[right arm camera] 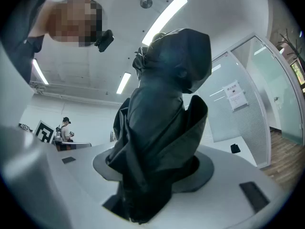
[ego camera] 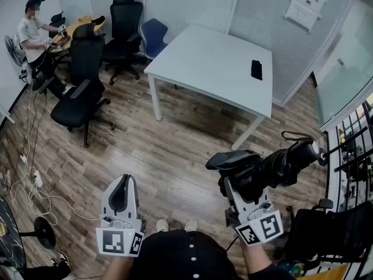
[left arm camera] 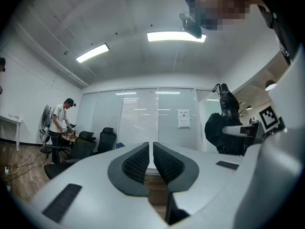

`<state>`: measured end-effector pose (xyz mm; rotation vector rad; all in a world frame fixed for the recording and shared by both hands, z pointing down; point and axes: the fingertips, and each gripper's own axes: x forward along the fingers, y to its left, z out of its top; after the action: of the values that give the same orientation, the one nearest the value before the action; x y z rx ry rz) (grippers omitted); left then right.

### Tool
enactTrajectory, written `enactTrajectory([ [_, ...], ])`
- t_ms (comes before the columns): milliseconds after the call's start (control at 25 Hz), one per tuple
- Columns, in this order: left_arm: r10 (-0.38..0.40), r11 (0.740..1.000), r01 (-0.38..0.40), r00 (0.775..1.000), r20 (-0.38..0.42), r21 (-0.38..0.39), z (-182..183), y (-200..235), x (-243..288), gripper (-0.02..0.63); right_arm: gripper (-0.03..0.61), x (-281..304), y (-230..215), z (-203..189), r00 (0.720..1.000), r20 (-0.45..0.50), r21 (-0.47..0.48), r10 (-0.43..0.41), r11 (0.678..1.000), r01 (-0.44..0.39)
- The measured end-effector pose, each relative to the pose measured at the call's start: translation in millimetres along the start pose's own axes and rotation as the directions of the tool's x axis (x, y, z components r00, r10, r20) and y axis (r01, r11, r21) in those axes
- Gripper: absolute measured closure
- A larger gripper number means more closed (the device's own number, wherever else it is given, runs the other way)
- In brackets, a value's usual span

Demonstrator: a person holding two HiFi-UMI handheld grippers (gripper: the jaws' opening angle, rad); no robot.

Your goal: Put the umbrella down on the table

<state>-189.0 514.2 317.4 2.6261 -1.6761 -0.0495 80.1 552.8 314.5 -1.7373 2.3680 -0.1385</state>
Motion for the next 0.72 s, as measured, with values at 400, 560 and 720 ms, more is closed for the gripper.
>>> enactTrajectory([
  [400,0.039,0.999,-0.039,0.999,-0.037,0.012,-14.2,-38.7,9.7,0.577,0.316,-19.0,-34.2,-7.6,0.999,-0.029,-0.042,0.022,0.999,-0.023],
  [560,0.055,0.999,-0.055,0.998,-0.032,-0.002,-21.1,-48.6,6.8,0.586,0.318,-22.7,-45.6,-14.9,0.999,-0.034,-0.039,0.035,0.999,-0.037],
  [720,0.066,0.998,-0.065,0.997,-0.043,0.010,-26.1,-55.5,3.6,0.595,0.318,-23.3,-51.5,-20.7,0.998,-0.043,-0.029,0.051,0.998,-0.053],
])
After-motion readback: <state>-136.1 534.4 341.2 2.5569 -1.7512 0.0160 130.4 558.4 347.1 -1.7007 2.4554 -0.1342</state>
